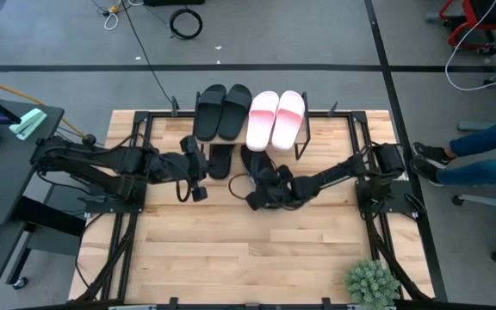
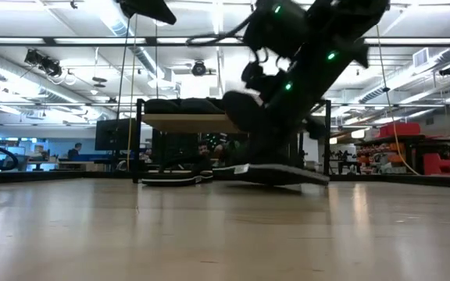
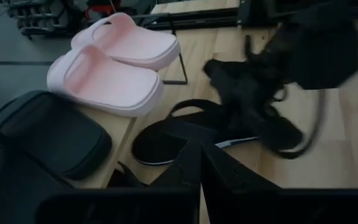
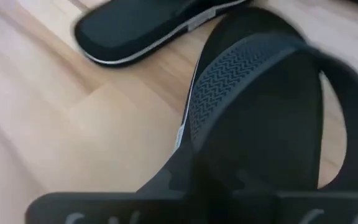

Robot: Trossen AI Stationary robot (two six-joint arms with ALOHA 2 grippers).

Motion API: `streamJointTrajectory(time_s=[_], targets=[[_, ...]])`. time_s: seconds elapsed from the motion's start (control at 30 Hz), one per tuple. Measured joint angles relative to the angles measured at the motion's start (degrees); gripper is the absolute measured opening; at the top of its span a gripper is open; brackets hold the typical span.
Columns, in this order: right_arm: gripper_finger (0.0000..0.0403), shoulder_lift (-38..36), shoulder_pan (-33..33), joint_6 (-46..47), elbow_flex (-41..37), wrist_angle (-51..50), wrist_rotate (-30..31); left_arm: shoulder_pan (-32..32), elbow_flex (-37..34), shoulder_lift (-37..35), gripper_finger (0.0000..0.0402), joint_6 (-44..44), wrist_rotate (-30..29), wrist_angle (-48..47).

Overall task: Pick and place slides into the shelf
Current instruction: Put the black slipper under the shelf

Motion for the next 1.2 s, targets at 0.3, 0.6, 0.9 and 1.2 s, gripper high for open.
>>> streamJointTrajectory(time_s=[0.3, 0.6, 0.9, 1.2], targets=[[0.0044, -2.1, -4.3, -5.8, 0.0, 3.1, -5.9, 0.0, 0.0, 0.0, 0.002, -4.8, 0.0, -4.1], [0.0045, -2.6, -1.5, -6.4, 0.2, 3.5, -13.7, -0.2, 0.0, 0.0, 0.0014, -9.4, 0.0, -9.0], [0.0006, -9.0, 11.9, -4.8, 1.0, -5.3, -9.4, -0.2, 0.0, 0.0, 0.0015, -13.8, 0.0, -15.0], [0.0004, -7.0, 18.4, 16.7, 0.9, -28.6, -1.2, -0.2, 0.0, 0.0, 0.0014, -15.2, 0.0, -15.0]])
